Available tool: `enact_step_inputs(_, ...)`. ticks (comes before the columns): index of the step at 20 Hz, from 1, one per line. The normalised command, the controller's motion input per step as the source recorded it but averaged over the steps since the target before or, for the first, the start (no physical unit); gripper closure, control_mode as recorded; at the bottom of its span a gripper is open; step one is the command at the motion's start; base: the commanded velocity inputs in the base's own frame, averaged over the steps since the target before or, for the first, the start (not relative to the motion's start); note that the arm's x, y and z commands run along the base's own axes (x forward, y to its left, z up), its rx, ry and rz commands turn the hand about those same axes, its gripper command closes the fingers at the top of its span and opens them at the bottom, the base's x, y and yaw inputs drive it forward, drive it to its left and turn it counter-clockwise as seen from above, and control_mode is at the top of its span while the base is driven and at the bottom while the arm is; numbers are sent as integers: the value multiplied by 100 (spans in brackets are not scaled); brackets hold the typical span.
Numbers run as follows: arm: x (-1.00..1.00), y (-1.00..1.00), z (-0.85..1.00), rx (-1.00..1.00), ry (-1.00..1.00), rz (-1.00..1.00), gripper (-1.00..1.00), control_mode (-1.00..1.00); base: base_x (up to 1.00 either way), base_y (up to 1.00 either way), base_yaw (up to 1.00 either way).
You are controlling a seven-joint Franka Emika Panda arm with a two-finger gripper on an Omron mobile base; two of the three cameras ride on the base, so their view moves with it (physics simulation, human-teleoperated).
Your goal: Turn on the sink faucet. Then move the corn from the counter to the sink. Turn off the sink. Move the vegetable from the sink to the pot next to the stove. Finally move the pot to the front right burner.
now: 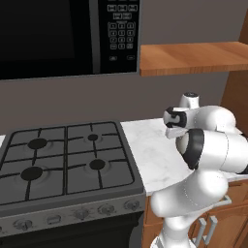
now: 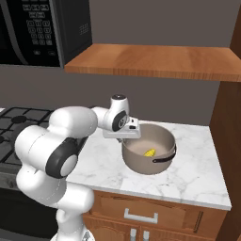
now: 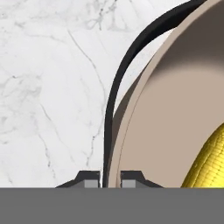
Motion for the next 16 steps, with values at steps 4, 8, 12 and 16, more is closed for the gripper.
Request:
enact_step_inputs(4,-11,0,4,0,-2,0,100,-100,0,0,0)
enact_step_inputs(8,-40,18,25,-2,-7,6,100,-100,0,0,0)
enact_step_inputs(12,-43,48,19,-5,-4,15,100,-100,0,0,0)
enact_step_inputs(16,-31,72,11,-10,-8,25,100,-100,0,0,0)
